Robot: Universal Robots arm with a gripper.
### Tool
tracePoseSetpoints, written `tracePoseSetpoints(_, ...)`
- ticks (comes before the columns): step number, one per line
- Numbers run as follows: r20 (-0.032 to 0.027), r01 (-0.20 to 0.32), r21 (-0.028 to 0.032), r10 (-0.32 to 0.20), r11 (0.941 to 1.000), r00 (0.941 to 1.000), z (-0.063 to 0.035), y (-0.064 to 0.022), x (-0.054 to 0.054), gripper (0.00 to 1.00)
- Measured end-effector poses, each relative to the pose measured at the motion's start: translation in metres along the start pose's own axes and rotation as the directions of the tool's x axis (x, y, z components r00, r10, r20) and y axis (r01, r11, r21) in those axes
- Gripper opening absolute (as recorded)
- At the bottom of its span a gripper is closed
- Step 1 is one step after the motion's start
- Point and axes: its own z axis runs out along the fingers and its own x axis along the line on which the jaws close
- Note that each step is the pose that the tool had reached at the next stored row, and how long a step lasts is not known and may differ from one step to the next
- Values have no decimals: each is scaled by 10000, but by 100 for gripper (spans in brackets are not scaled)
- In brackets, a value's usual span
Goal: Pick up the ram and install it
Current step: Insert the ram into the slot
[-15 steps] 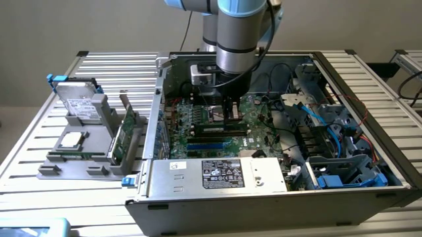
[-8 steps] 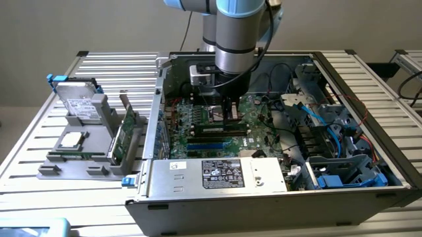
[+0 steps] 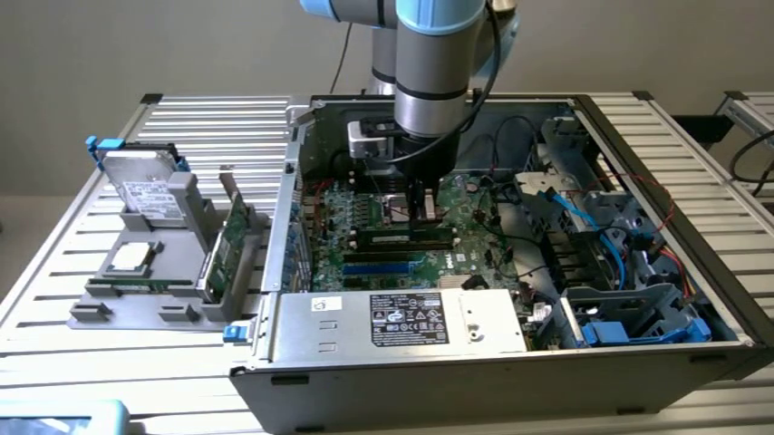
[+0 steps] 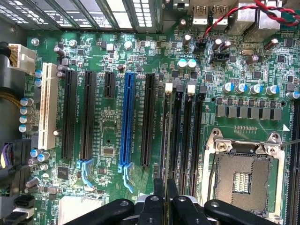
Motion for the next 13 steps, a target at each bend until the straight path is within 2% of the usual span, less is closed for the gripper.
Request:
tracePoseSetpoints(5, 4, -4, 0, 4, 10000, 10000, 3, 2, -3, 14)
tracePoseSetpoints(6, 3, -4, 5, 4, 10000, 10000, 3, 2, -3, 15)
tracePoseSetpoints(7, 2, -4, 7, 4, 10000, 10000, 3, 1, -3, 22)
tracePoseSetpoints(8, 2, -3, 7, 3, 10000, 10000, 2, 1, -3, 22)
tracePoseSetpoints(9, 0, -2, 6, 2, 10000, 10000, -3, 1, -2, 28)
tracePoseSetpoints(13, 1, -1, 7, 1, 10000, 10000, -55, -9, 2, 28)
